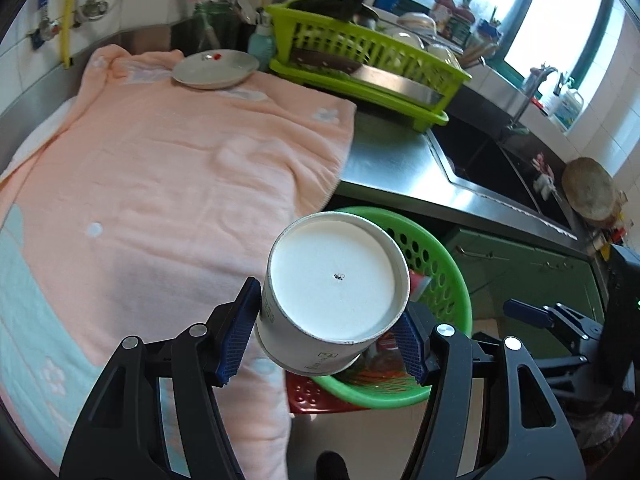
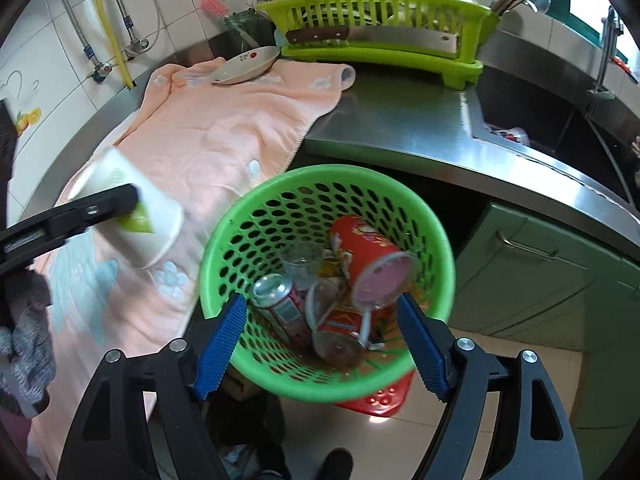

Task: Collect trash

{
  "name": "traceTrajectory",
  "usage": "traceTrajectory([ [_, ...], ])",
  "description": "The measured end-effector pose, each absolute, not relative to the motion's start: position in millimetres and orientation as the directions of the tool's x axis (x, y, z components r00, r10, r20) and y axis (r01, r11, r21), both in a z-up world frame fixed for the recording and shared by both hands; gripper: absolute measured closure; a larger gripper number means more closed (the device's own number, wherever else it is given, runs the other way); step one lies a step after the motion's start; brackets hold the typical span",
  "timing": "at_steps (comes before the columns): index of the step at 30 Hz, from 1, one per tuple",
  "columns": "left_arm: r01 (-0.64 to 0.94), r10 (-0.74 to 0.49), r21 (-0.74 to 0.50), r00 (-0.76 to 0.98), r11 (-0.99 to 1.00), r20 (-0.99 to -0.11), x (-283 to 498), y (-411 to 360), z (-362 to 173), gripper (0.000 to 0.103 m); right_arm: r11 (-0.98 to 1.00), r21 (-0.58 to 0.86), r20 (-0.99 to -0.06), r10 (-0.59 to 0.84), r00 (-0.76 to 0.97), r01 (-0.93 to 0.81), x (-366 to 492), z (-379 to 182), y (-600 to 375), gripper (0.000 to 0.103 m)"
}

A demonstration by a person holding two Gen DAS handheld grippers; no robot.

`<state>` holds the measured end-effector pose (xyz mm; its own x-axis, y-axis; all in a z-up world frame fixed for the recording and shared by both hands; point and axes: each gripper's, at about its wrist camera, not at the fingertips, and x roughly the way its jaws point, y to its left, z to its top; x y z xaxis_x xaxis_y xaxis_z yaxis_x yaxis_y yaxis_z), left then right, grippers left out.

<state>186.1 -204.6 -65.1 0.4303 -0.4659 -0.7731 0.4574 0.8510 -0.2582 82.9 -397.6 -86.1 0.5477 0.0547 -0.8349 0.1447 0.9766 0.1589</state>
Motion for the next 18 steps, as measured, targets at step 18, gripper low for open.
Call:
traceTrajectory([
  [18,0.477,-0.463,-0.263,0.368,0.839,-0.807,163.1,-265.8,-78.6,0.027,0.974,0.170,-0.822,0.056,0.567,0.150,32.9,-82.0,-411.4,0.020],
])
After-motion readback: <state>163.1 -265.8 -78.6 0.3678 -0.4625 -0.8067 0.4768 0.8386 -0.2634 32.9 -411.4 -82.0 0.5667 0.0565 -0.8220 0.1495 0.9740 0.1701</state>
